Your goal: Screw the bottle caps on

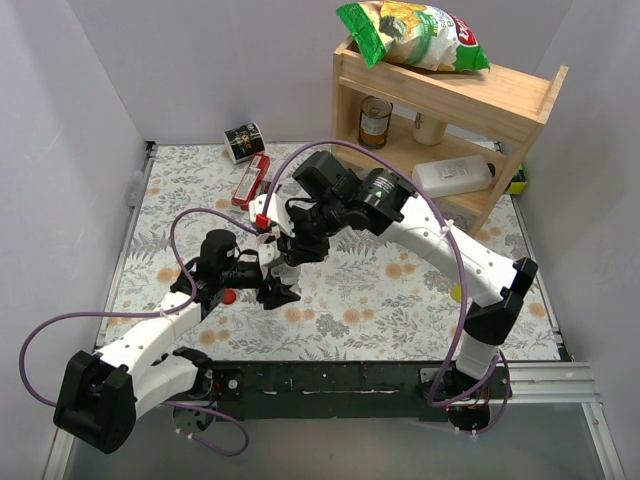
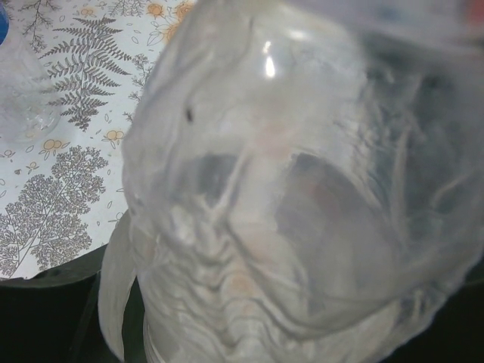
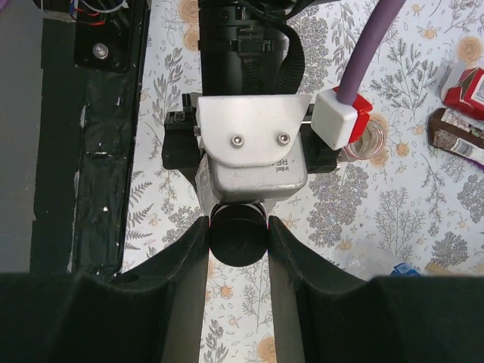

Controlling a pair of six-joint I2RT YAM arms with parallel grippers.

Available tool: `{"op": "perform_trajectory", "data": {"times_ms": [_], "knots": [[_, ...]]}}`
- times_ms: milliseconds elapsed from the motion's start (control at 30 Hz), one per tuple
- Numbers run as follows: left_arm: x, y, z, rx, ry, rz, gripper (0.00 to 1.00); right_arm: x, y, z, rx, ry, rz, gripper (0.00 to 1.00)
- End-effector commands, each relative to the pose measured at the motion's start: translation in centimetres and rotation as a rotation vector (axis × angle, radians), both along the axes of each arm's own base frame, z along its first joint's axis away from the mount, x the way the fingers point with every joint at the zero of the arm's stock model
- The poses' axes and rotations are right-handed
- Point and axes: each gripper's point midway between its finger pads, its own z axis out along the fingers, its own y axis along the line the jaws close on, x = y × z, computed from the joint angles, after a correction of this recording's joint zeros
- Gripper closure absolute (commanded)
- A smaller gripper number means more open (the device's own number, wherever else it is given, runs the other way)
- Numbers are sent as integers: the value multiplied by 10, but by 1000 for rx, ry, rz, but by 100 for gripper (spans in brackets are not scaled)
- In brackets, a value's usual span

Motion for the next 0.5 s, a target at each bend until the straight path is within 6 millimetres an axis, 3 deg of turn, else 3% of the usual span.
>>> {"op": "perform_trajectory", "data": {"times_ms": [0, 300, 467], "knots": [[10, -6, 34, -82, -111, 14, 100, -17, -15, -29, -172, 144, -47, 73], [7, -6, 22, -70, -45, 17, 100, -9, -16, -27, -170, 107, -83, 74], [1, -4, 10, -46, -26, -6, 100, -2, -15, -17, -139, 55, -95, 62]]}}
